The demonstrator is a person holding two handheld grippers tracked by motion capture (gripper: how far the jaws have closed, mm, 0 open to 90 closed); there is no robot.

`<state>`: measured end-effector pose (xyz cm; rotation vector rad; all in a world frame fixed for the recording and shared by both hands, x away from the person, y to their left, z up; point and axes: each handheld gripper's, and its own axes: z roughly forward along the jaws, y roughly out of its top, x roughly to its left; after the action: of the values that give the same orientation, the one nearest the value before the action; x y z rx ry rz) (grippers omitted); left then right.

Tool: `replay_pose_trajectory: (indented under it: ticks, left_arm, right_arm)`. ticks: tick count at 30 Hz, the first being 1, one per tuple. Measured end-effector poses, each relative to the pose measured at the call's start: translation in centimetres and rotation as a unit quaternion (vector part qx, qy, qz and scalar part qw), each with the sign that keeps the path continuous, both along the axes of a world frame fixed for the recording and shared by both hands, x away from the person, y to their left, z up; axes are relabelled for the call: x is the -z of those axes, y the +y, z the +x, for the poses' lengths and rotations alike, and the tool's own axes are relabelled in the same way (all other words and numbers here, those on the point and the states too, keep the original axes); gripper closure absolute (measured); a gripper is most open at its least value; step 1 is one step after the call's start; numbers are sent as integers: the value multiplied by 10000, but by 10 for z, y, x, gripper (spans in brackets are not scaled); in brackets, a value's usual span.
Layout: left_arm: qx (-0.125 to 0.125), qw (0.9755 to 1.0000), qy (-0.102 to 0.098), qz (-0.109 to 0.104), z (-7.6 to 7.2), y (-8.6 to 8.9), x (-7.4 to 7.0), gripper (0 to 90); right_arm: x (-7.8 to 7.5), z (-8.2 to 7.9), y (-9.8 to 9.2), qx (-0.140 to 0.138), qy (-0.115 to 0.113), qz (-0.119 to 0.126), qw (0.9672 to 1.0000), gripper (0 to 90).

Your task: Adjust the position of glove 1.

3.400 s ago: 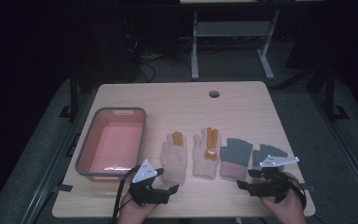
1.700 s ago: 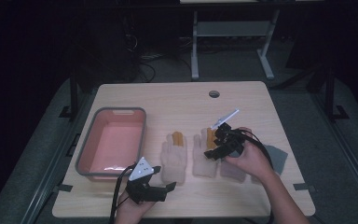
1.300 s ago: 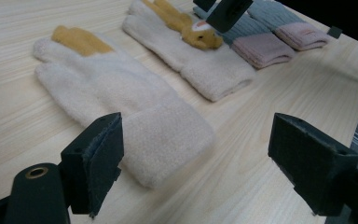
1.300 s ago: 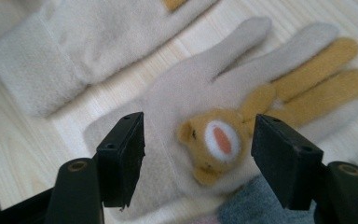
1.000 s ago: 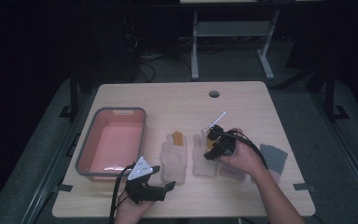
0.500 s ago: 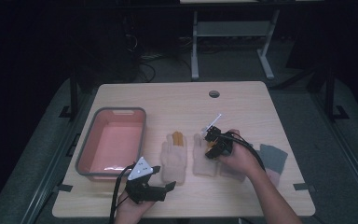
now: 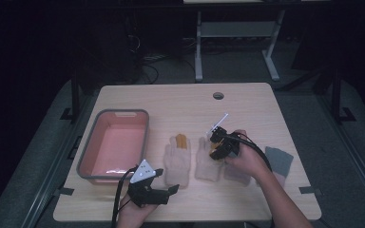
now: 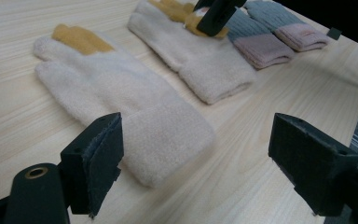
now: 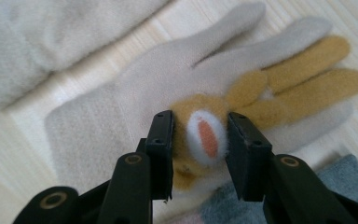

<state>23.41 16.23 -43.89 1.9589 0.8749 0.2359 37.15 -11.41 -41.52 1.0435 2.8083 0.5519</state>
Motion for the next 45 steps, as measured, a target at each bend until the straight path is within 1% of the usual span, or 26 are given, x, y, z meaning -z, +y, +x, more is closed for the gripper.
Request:
replay_pose_trajectory:
  ticks: [1,6,9,11,12,16,19,22,23,24,27,32,33,34,39,45]
  left_arm:
    - [7,10000,-5,16,0,0,0,180]
    - [-35,10000,-18,-14,-1,1,-1,180]
    - [-61,10000,-21,-67,-1,0,0,180]
    - [-58,10000,-27,-57,-1,0,-1,180]
    - [-39,10000,-30,-26,-1,0,-1,180]
    - [-49,10000,-58,-40,-1,1,-1,180]
    - [-57,10000,-32,-15,-1,2,-2,180]
    - [-103,9999,-52,-76,-2,1,-2,180]
    - [-94,9999,-49,-52,-2,1,-3,180]
    - [-81,10000,-52,-21,-1,2,-3,180]
    - [-115,9999,-56,-51,-1,2,-3,180]
    - [-132,9999,-64,-67,-1,3,-4,180]
    - [-132,9999,-64,-67,-1,3,-4,180]
    - [-134,9998,-69,-85,-1,3,-4,180]
    - [-134,9998,-105,-76,-2,3,-4,180]
    - [-172,9998,-66,-97,-2,3,-4,180]
  right_arm:
    - [-2,-1,0,-28,-42,-29,10000,640]
    - [-14,-5,3,-113,-115,-1,9999,645]
    - [-21,-8,5,-185,-198,3,9996,646]
    - [-26,-9,7,-243,-257,-6,9994,646]
    - [-28,-9,9,-260,-262,10,9993,646]
    - [-38,-12,13,-348,-339,46,9988,646]
    - [-45,-14,18,-431,-368,97,9983,646]
    - [-51,-17,24,-509,-463,141,9975,646]
    - [-52,-18,26,-551,-460,160,9973,646]
    - [-53,-18,29,-593,-479,165,9970,646]
    - [-57,-20,38,-698,-496,184,9962,646]
    - [-61,-20,54,-873,-508,288,9945,646]
    - [-61,-20,54,-873,-508,288,9945,646]
    - [-61,-19,61,-937,-517,327,9937,646]
    - [-57,-18,77,-1084,-455,354,9924,646]
    - [-51,-17,93,-1209,-399,406,9910,645]
